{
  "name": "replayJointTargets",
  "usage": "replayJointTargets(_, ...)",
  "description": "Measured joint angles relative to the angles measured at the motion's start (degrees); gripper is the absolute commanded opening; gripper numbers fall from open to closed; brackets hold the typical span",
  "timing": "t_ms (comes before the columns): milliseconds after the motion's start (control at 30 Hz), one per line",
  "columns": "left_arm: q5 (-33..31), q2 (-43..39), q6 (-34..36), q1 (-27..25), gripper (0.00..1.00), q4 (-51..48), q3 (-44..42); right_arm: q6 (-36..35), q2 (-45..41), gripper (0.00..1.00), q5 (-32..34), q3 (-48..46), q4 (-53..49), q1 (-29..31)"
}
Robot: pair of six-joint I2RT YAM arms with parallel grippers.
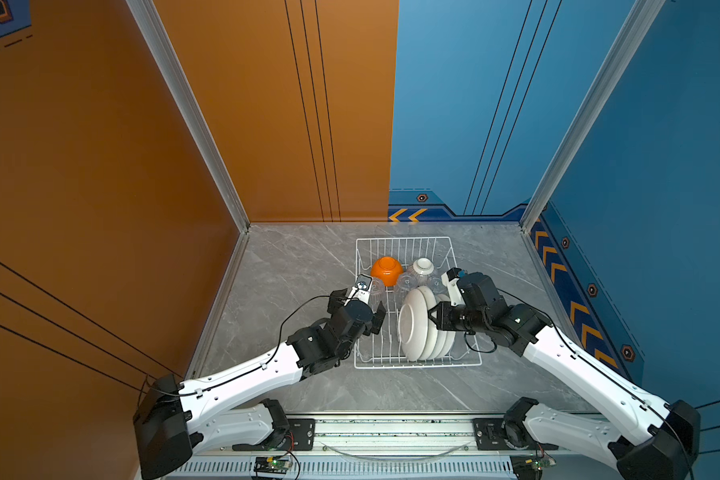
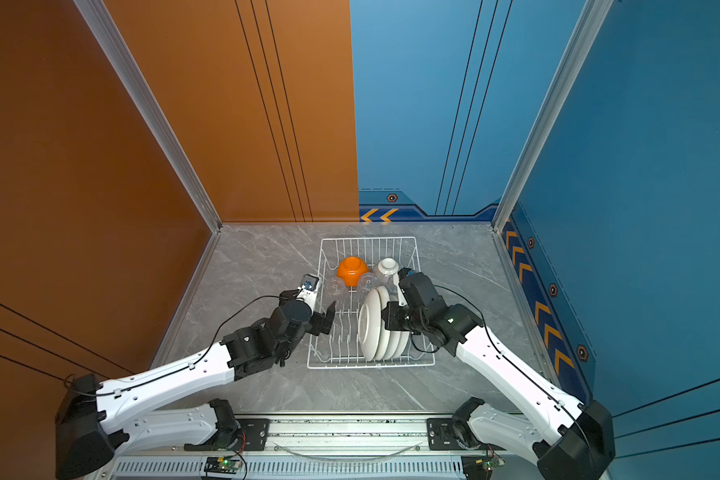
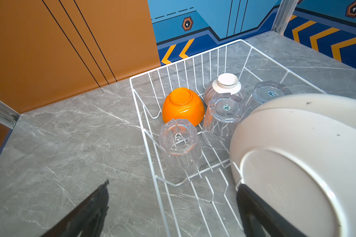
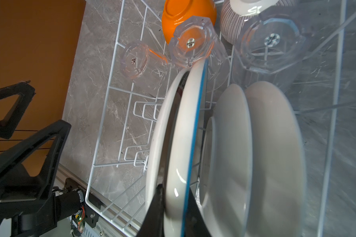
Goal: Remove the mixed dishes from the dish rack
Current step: 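Grip the watermelon plate rim with the right gripper while the left gripper approaches, then lift the watermelon plate with the right gripper while the left grasps its edge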
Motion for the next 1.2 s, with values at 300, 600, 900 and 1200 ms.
replayJointTargets(300, 0.0, -1.8, 1.3, 0.0, 0.98, 0.3, -0.3, 0.4, 3.0, 0.0, -1.5, 7.8, -3.0, -1.0)
replayJointTargets(600, 0.4, -2.4, 4.1, 0.0, 0.98, 1.6, 0.2, 1.7, 4.8, 0.0, -1.4, 14.6, -4.2, -1.8)
replayJointTargets(900, 5.7, -3.8, 7.2, 0.0, 0.98, 3.9, 1.9, 3.1, 10.0, 0.0, -1.7, 20.9, -5.5, -2.0)
replayJointTargets(1200, 9.5, -3.8, 8.8, -2.5, 0.98, 5.5, 3.5, 0.6, 10.8, 0.0, 0.1, 25.9, -5.0, -2.8)
